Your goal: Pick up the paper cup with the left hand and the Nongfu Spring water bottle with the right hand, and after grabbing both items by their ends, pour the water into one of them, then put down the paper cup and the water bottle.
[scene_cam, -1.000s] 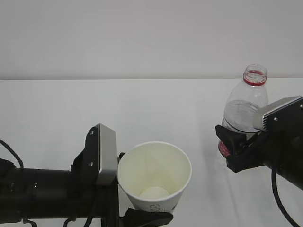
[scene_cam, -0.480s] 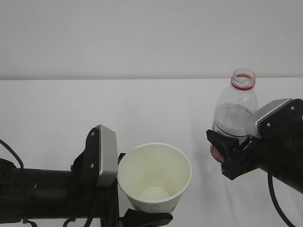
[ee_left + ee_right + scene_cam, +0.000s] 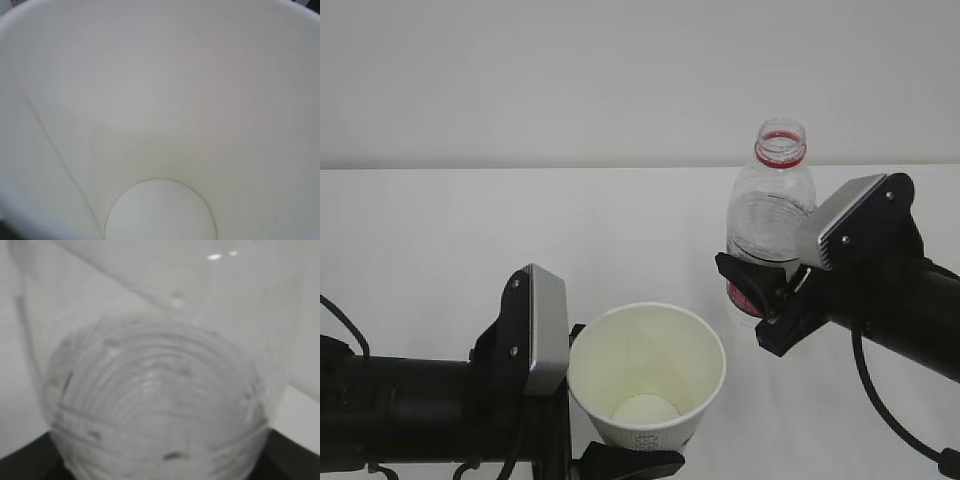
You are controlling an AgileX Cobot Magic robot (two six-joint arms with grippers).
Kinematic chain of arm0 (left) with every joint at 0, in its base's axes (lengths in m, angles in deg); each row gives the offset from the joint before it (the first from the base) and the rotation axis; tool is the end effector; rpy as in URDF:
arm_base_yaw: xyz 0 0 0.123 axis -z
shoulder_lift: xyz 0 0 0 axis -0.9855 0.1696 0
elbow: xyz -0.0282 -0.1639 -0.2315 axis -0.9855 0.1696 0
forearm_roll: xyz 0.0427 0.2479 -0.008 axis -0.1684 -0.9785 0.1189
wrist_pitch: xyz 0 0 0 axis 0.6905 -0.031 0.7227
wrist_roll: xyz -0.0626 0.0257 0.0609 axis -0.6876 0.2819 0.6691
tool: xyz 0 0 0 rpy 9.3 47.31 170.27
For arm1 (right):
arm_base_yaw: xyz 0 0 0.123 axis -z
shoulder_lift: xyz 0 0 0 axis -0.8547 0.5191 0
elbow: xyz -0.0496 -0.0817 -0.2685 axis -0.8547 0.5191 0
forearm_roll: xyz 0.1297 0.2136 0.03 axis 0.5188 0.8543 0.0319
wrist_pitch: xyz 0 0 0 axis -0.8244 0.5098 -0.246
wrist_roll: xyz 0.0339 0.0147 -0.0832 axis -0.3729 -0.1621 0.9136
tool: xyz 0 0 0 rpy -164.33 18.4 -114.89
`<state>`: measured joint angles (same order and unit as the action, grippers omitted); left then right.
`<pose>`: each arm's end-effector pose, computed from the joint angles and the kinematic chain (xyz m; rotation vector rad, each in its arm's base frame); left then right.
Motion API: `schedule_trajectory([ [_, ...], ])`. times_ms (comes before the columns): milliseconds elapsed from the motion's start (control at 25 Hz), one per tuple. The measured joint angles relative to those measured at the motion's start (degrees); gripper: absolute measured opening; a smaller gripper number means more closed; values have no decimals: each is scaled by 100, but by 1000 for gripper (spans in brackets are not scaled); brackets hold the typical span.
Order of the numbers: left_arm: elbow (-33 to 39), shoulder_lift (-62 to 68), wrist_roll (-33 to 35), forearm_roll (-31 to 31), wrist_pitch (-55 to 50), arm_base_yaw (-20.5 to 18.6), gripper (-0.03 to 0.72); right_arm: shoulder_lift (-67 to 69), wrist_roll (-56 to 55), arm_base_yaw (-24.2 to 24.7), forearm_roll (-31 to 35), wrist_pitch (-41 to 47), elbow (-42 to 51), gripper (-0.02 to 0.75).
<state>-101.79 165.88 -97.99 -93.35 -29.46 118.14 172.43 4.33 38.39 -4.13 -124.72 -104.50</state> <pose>0.1818 -0.2111 0.1270 1.2947 1.5579 -0.8729 0.2416 0.1138 0.1582 -0.7619 1.6703 0.2646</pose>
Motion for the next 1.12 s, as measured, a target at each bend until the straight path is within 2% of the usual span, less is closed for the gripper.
schedule_trajectory([
  [160,0,0,0,-27,0,7,557,12,0,0,-409,12,-241,513],
  [360,0,0,0,-41,0,35,557,12,57,0,-590,128,-450,513],
  [880,0,0,0,-41,128,35,555,48,1174,0,-1299,142,-950,513],
  [1120,0,0,0,-41,220,35,554,66,1451,0,-1365,142,-1216,513],
])
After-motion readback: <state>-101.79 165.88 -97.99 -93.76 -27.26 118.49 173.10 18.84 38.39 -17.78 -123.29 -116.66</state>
